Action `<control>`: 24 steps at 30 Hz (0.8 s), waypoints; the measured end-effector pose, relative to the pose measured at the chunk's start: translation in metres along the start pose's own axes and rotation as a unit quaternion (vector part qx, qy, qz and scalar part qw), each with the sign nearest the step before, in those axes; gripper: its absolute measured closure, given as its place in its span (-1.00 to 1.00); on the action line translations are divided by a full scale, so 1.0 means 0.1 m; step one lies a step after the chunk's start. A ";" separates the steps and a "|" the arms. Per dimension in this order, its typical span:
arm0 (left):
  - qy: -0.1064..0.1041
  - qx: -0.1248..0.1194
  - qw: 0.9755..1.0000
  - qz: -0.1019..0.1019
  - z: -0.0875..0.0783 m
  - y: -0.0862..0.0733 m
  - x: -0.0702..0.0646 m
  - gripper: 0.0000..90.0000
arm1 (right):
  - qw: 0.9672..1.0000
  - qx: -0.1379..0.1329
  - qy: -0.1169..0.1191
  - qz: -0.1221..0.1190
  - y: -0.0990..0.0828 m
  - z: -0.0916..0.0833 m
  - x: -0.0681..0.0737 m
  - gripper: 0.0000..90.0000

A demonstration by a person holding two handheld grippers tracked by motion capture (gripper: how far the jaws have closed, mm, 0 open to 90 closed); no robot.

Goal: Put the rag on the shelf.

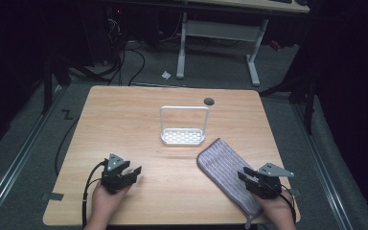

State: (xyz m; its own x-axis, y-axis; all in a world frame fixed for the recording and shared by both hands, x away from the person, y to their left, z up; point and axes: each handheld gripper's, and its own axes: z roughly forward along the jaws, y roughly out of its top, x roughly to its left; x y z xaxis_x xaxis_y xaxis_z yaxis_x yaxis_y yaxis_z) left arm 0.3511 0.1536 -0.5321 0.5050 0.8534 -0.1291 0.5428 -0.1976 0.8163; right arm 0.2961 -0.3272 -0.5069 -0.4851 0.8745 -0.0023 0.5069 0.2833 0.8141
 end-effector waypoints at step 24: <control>-0.027 -0.017 0.999 -0.033 -0.07 -0.01 -0.04 0.76 | 0.996 0.091 -0.007 -0.006 -0.17 0.12 0.02 1.00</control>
State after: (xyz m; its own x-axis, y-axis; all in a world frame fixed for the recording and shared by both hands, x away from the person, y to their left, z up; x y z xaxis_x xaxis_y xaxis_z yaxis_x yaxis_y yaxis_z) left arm 0.3443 0.1538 -0.5285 0.5050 0.8363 -0.2137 0.5543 -0.1244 0.8230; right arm 0.2952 -0.3260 -0.5280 -0.4822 0.8758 -0.0209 0.6224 0.3593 0.6954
